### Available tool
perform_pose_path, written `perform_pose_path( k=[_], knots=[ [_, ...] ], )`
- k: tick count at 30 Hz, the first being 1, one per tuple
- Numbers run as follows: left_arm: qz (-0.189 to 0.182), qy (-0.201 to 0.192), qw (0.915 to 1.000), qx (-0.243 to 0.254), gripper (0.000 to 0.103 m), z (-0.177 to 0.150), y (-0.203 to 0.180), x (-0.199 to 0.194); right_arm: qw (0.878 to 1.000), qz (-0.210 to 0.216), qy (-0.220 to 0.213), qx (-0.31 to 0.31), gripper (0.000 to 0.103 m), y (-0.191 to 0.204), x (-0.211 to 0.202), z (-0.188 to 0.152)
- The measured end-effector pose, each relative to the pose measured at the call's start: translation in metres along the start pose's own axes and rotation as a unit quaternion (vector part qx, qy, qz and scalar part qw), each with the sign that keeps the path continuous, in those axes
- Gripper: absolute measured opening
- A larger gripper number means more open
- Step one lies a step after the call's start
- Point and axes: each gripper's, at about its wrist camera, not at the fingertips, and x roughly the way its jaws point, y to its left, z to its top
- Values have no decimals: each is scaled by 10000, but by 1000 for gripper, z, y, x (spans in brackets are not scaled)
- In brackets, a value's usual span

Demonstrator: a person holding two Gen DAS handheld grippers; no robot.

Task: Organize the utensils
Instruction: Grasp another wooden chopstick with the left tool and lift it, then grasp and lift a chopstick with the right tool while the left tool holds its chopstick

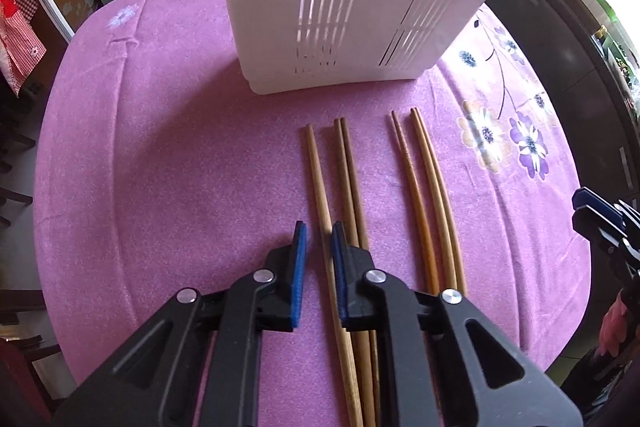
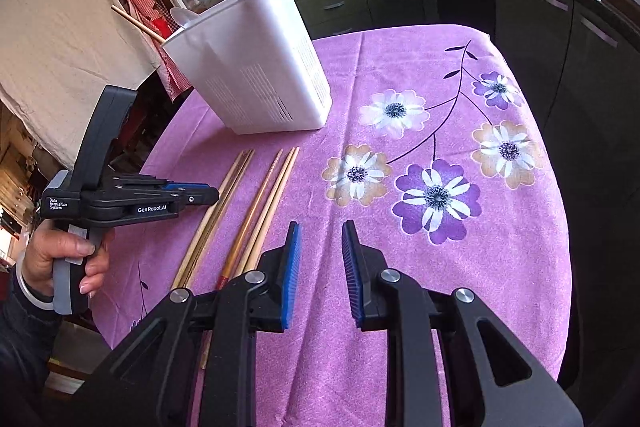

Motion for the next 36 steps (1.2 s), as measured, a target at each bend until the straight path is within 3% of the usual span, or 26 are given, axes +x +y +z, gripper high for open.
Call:
perform_pose_path(
  k=[10, 21, 28, 36],
  knots=[
    [361, 112, 9988, 304, 13, 13, -24, 12, 9999, 77, 116, -83, 23, 8, 8, 2],
    [310, 85, 9995, 3, 6, 4, 12, 6, 9998, 20, 144, -147, 27, 10, 5, 4],
    [169, -846, 9961, -164, 6, -5, 30, -41, 9992, 52, 354, -201, 28, 17, 14, 12],
    [106, -2143, 9766, -134, 6, -35, 37, -127, 9962, -43, 795, -358, 28, 35, 44, 33]
  ],
)
